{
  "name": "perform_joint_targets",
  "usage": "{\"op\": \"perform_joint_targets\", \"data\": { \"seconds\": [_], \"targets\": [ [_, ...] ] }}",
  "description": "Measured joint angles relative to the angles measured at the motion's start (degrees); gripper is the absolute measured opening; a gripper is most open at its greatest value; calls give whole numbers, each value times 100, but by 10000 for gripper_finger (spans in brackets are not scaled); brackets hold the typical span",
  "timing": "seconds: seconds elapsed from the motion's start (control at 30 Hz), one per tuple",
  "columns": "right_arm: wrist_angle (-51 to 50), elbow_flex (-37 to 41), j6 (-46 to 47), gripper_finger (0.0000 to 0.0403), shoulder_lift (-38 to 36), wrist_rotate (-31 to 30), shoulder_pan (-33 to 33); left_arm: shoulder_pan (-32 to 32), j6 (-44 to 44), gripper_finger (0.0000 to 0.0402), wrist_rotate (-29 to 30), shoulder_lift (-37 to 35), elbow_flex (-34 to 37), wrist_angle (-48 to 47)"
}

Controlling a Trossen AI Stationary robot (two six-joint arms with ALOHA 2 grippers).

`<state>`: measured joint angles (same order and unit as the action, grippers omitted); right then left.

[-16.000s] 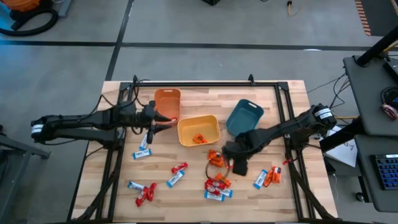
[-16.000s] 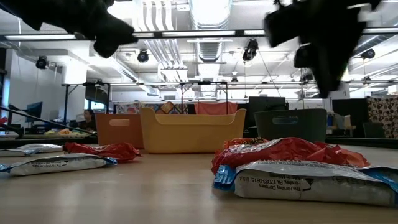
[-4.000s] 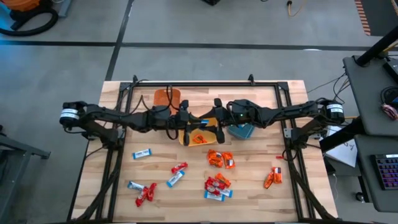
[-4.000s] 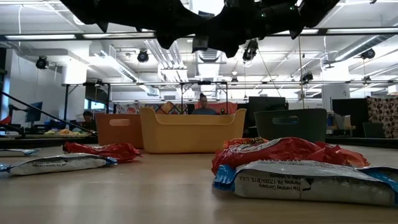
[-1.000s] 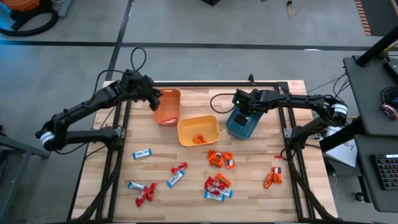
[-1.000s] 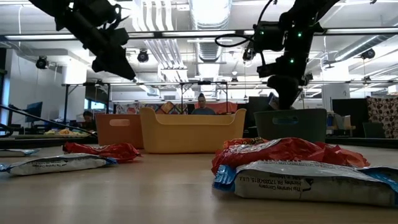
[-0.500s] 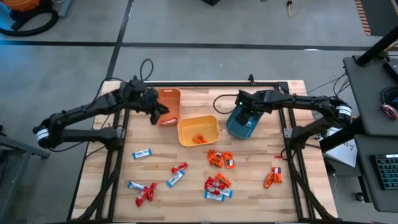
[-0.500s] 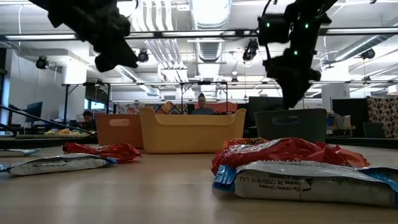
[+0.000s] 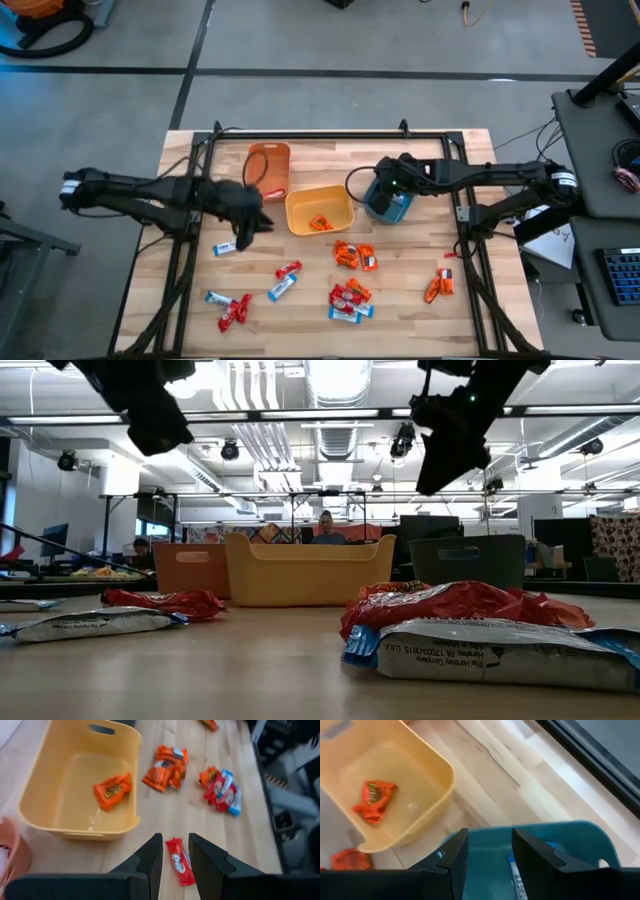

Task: Sort candy
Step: Put the red chocolate into the orange bin

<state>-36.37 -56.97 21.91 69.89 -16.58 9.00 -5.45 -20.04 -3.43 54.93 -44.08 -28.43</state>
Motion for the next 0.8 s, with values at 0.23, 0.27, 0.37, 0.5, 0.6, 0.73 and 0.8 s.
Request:
{"op": "perform_joint_targets", "data": {
  "seconds": [0.23,0.27,0.37,0.5,0.6,0.73,0.8],
  "targets": [
    [287,0,-287,144,-18,1,-64,-1435,279,78,1319,539,293,837],
    [339,0,-343,144,-15,0,-64,-1561,248,78,1498,615,354,945],
    [491,0,-514,144,-15,2,-64,-1788,73,78,1801,838,503,1147],
    [579,0,-607,144,-13,2,-64,-1854,-322,78,1955,1148,735,1350],
    [578,0,-629,144,-13,2,-64,-1852,-569,80,1964,1383,931,1688],
    [577,0,-647,144,-13,4,-64,-1852,-621,100,1962,1710,1086,2228],
    [576,0,-647,144,-13,4,-64,-1852,-608,117,1962,1871,1120,2517]
  ]
}}
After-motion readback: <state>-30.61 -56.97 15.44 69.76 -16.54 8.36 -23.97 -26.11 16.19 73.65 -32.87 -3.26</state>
